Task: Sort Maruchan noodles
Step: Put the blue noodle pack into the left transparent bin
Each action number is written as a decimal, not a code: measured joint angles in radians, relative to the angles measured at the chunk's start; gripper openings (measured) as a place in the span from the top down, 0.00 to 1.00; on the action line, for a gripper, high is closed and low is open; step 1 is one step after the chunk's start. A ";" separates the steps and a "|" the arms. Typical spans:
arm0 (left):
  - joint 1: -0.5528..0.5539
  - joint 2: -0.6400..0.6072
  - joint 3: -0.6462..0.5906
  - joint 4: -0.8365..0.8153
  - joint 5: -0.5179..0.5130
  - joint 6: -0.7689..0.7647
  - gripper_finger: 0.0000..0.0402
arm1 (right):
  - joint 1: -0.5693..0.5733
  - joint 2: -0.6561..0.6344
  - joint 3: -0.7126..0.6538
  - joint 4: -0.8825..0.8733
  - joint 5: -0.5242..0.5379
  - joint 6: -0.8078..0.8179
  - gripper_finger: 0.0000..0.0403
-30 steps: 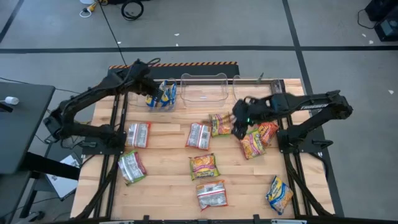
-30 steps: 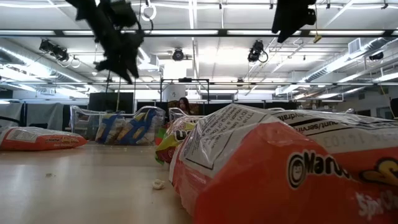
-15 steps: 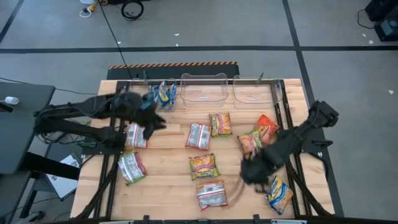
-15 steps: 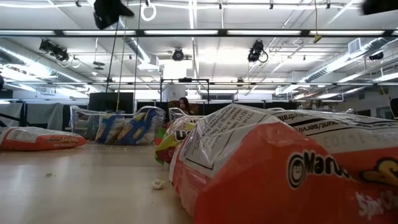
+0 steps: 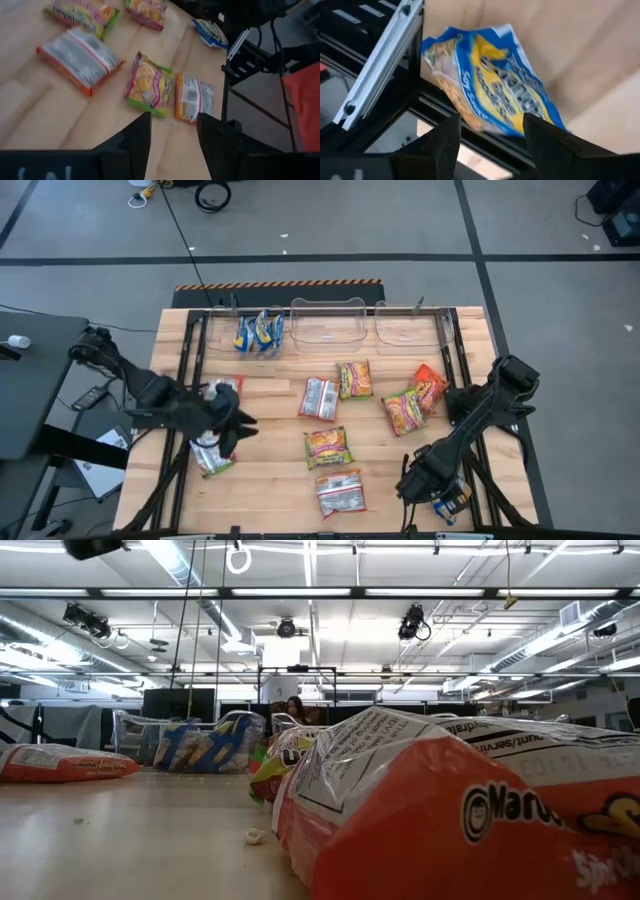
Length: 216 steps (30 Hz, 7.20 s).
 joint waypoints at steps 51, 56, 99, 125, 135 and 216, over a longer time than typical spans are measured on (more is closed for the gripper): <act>0.162 -0.315 -0.225 0.089 -0.172 0.342 0.31 | -0.639 0.017 0.424 0.281 0.646 0.120 0.99; 0.325 -0.229 -0.228 0.213 -0.066 0.401 0.24 | -0.662 0.048 0.468 0.278 0.649 0.052 1.00; 0.779 0.274 -0.183 0.777 0.763 0.755 0.68 | -0.694 -0.013 0.714 0.221 0.740 -0.125 0.63; 0.716 0.079 0.120 0.640 0.842 1.184 0.66 | -0.572 -0.040 0.713 0.533 0.845 -0.321 0.18; 0.673 0.096 0.118 0.710 0.784 1.183 0.66 | -0.578 0.001 0.713 0.623 0.948 -0.316 0.37; 1.408 0.378 0.173 -0.452 -0.101 2.760 0.61 | -0.749 -0.214 0.777 -0.213 1.068 -0.216 0.32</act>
